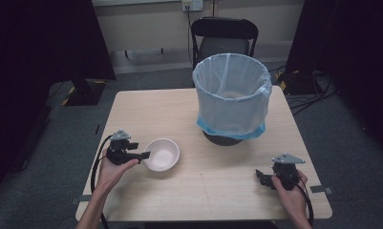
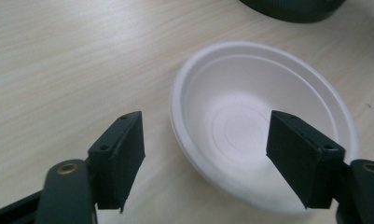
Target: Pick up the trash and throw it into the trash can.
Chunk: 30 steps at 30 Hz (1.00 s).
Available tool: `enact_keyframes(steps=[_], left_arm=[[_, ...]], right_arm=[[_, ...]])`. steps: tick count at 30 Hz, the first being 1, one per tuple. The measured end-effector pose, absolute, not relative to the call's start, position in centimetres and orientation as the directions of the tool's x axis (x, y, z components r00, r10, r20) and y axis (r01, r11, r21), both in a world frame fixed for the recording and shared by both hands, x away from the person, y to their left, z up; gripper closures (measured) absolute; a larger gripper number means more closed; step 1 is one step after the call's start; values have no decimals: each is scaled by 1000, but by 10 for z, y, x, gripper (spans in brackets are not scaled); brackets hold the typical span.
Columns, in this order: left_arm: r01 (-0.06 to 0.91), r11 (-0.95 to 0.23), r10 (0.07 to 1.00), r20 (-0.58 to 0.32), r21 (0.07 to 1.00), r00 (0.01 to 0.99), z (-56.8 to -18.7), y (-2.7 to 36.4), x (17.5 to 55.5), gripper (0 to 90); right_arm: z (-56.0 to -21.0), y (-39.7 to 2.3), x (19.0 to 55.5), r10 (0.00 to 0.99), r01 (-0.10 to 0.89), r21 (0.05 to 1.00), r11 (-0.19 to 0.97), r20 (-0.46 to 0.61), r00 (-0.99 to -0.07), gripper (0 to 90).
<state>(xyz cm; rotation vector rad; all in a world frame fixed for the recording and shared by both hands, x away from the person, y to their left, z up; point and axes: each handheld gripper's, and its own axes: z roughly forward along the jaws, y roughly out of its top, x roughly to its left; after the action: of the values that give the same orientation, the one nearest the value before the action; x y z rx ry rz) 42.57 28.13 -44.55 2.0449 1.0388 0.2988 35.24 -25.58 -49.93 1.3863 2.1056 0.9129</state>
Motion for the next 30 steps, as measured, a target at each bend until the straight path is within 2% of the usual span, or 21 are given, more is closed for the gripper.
enact_keyframes(steps=[3, 4, 8, 14, 16, 18, 20, 26, 30], left_arm=[[579, -348, 752, -149, 738, 642, -448, 278, 436, 320], [579, -352, 742, -157, 735, 651, -450, 275, 444, 362], [583, -347, 732, -177, 734, 658, -458, 271, 457, 424], [615, -358, 718, -214, 703, 662, -473, 267, 465, 480], [627, -384, 720, -205, 678, 663, -478, 264, 468, 537], [633, -372, 706, -235, 679, 668, -481, 263, 468, 565], [628, -377, 706, -227, 681, 671, -481, 262, 468, 584], [599, -384, 685, -218, 703, 695, -477, 256, 465, 762], [584, -360, 677, -227, 728, 700, -471, 257, 462, 786]], right_arm=[[-499, -256, 352, 921, 617, 737, 274, -16, -390, 139], [-499, -256, 352, 921, 618, 737, 273, -15, -389, 139], [-499, -256, 352, 921, 619, 737, 273, -15, -389, 139], [-499, -256, 352, 921, 618, 737, 273, -15, -389, 139], [-499, -256, 352, 921, 619, 737, 273, -15, -389, 138], [-499, -256, 352, 921, 618, 737, 273, -15, -389, 138], [-499, -256, 352, 921, 618, 737, 273, -15, -389, 139], [-499, -256, 352, 921, 618, 737, 273, -15, -389, 139], [-499, -256, 352, 921, 619, 737, 273, -15, -389, 138]])
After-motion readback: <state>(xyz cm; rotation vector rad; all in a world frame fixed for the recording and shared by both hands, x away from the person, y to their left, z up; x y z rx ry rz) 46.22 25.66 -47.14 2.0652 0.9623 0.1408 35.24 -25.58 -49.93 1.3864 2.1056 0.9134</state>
